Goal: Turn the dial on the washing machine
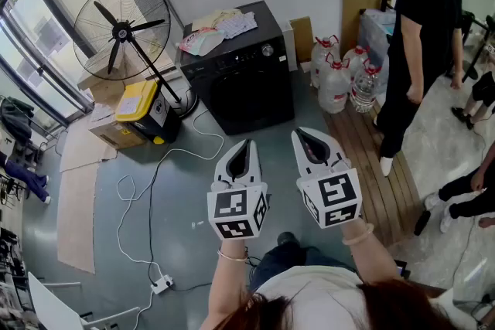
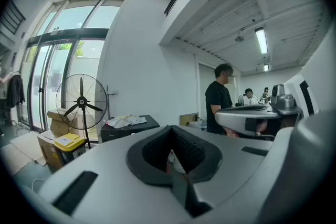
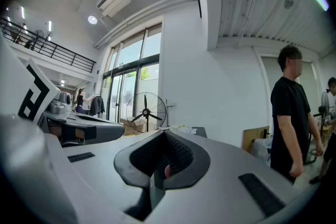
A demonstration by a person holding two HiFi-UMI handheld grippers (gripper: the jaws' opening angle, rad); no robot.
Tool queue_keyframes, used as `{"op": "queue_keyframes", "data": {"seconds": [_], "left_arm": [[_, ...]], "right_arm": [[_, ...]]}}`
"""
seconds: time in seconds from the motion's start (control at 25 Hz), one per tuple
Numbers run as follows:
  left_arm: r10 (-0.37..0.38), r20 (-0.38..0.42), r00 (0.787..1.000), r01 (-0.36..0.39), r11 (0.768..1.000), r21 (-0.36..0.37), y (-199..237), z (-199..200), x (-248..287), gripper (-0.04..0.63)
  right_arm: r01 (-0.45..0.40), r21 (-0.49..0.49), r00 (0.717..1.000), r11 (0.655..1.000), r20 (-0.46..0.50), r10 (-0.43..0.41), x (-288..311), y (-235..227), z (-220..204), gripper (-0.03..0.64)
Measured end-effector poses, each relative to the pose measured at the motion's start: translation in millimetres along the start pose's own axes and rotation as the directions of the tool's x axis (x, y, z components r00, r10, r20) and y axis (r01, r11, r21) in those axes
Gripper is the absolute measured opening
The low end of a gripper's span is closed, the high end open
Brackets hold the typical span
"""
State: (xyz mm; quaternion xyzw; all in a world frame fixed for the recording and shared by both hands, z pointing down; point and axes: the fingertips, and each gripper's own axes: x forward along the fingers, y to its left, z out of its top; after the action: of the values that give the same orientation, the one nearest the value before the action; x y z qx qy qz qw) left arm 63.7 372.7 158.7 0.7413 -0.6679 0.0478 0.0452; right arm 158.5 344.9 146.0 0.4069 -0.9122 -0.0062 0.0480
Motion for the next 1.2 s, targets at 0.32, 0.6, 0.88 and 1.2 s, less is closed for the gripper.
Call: {"op": "queue_keyframes", "data": {"seconds": [0.32, 0.6, 0.88, 1.2], "left_arm": [[-0.022, -0.003, 1.000, 0.022, 1.000, -0.009, 20, -1, 25, 0.014], [-0.046, 0.002, 0.999, 0.046, 0.999, -0.013, 40, -3, 52, 0.015], [-0.068, 0.000, 0.998, 0.068, 0.998, -0.016, 63, -7, 76, 0.014], [-0.090, -0.017, 0.996, 0.090, 0.996, -0.028, 78, -12, 104, 0.014]], "right_arm": [[0.027, -0.034, 0.999, 0.999, 0.018, -0.027, 29, -1, 2, 0.021], [0.021, 0.014, 0.999, 1.000, 0.035, -0.022, 59, -3, 1, 0.021], [0.059, 0.042, 0.997, 0.997, 0.045, -0.061, 91, -9, -1, 0.021], [0.104, 0.008, 0.994, 0.995, 0.036, -0.104, 122, -18, 0, 0.021]]}}
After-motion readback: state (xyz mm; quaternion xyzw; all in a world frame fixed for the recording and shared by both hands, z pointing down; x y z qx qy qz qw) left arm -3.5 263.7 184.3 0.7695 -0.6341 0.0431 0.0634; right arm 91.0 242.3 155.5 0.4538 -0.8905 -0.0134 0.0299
